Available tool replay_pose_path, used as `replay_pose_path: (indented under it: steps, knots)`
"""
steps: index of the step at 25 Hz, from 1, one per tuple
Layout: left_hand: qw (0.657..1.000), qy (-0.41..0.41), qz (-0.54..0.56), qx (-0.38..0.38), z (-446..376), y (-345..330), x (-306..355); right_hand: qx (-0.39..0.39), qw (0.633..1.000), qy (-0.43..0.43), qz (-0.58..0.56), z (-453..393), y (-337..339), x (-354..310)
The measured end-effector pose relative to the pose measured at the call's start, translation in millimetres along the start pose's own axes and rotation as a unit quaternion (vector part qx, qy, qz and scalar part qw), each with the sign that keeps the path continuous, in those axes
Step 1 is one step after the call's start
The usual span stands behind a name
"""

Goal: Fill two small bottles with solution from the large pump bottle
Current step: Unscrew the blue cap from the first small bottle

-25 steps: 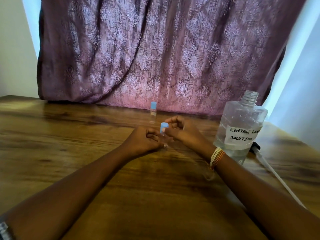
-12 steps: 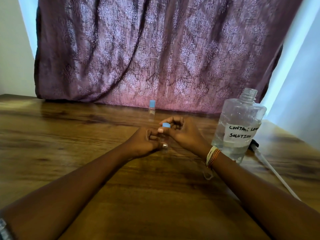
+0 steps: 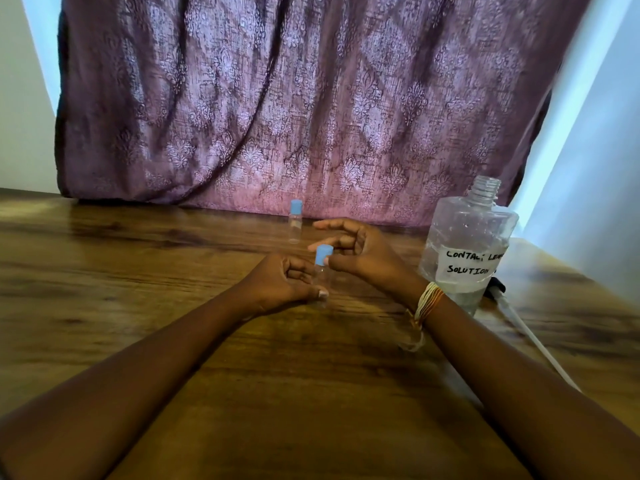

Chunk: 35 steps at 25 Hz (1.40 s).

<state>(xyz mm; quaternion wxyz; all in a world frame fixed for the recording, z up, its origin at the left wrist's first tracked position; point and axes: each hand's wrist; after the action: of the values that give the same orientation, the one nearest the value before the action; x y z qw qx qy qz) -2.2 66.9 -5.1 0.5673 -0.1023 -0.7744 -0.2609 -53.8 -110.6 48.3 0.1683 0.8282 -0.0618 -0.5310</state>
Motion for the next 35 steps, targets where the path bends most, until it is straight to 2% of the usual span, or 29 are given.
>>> replay_pose_path:
  steps: [2,6,10,14,18,22,26,28,30,33,35]
  knots:
    - [1.000,-0.007,-0.003,-0.004,0.9,0.6,0.5,-0.024,1.000,-0.008,-0.006,-0.2,-2.1,2.6]
    - [1.000,-0.007,-0.015,0.000,1.2,0.7,1.0,0.028,0.999,-0.019,0.036,-1.6,-3.4,2.8]
    - [1.000,-0.004,-0.021,0.004,1.7,0.2,2.2,-0.037,0.999,-0.027,-0.014,0.1,-1.5,0.3]
    - [1.000,-0.001,-0.022,0.003,0.5,0.3,0.4,0.027,0.999,-0.022,0.024,-1.9,-2.7,2.0]
    - [1.000,0.003,-0.012,0.008,-0.5,0.4,-0.9,-0.029,0.998,-0.034,-0.040,-2.6,2.3,4.7]
    - [1.000,0.005,-0.012,0.003,-1.0,1.7,-3.2,0.032,0.998,-0.041,-0.018,-5.4,-2.4,7.4]
    - [1.000,-0.004,0.008,-0.012,-1.1,-0.1,-2.6,0.121,0.982,-0.063,-0.132,-8.2,-0.8,8.6]
    - [1.000,-0.003,-0.003,0.001,-1.4,-0.4,-2.9,0.185,0.979,-0.061,-0.061,-8.6,5.3,12.6]
    - [1.000,-0.004,-0.015,0.009,-1.4,-0.3,-3.6,0.198,0.976,-0.042,0.082,-6.2,10.5,19.3]
    - [1.000,-0.012,-0.028,0.001,-1.0,-0.8,-3.4,0.131,0.953,-0.029,0.271,-1.0,11.1,28.4]
    - [1.000,-0.010,-0.027,-0.004,-0.8,-1.0,-2.9,0.065,0.942,-0.037,0.327,1.6,9.9,34.5]
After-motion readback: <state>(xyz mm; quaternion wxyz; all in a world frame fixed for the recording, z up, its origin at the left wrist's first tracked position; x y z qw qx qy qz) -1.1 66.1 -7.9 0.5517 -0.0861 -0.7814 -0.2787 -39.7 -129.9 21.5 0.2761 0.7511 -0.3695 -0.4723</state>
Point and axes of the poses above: each hand's wrist, its own z-axis away from the middle knuckle, its own y-axis out of the back of the hand, x = y × z, and after that the axes turned 2 degrees about -z, right-handed
